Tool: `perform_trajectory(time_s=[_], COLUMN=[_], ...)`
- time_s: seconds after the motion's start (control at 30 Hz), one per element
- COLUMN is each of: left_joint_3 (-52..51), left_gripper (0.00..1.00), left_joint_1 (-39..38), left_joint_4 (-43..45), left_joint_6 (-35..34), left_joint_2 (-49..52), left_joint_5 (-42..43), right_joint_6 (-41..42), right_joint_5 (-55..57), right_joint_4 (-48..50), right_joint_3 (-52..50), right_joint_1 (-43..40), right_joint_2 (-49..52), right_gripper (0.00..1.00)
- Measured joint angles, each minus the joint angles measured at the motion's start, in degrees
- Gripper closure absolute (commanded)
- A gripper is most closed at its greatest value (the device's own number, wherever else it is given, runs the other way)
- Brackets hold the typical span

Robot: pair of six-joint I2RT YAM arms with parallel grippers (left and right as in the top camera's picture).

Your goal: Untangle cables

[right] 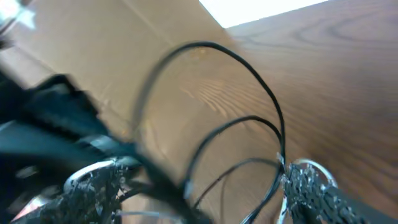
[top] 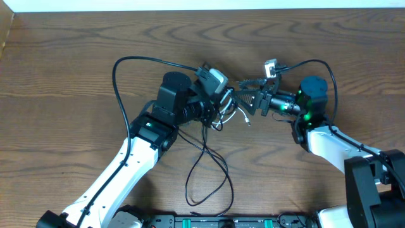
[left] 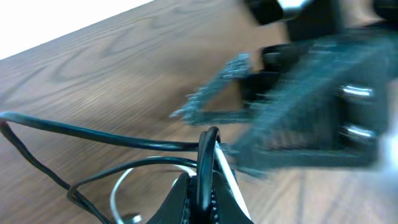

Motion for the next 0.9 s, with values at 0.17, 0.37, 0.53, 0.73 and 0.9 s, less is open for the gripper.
perform_trajectory(time_s=[0.17,0.37,0.53,0.73,0.9], left_joint_3=[0.0,0.0,0.0,0.0,-0.02], left_gripper=[0.92,0.93,0.92,0.92,0.92], left_joint_1=[0.02,0.0,0.0,0.0,0.0], left_joint_4=[-0.2,-0.28,-0.26,0.35,4.13], left_joint_6=[4.26,6.54,8.59,9.92,10.08], left_joint_2=[0.0,0.0,0.0,0.0,0.0], left_joint_5=[4.46,7.19,8.98,9.01,8.83], right_joint_6=[0.15,0.15,0.15,-0.37,-3.32], right_joint_5=[0.96,1.64,1.68,1.57,1.36], right_joint_4=[-2.36,-2.47,-2.36,-2.29,-2.29], right_joint_3=[0.0,0.0,0.0,0.0,0.0], right_joint_1=[-1.79,-2.08,-2.08,-2.08,-1.57], right_joint_2=[0.0,0.0,0.0,0.0,0.0], right_gripper=[0.17,0.13,0.11,0.11,0.11])
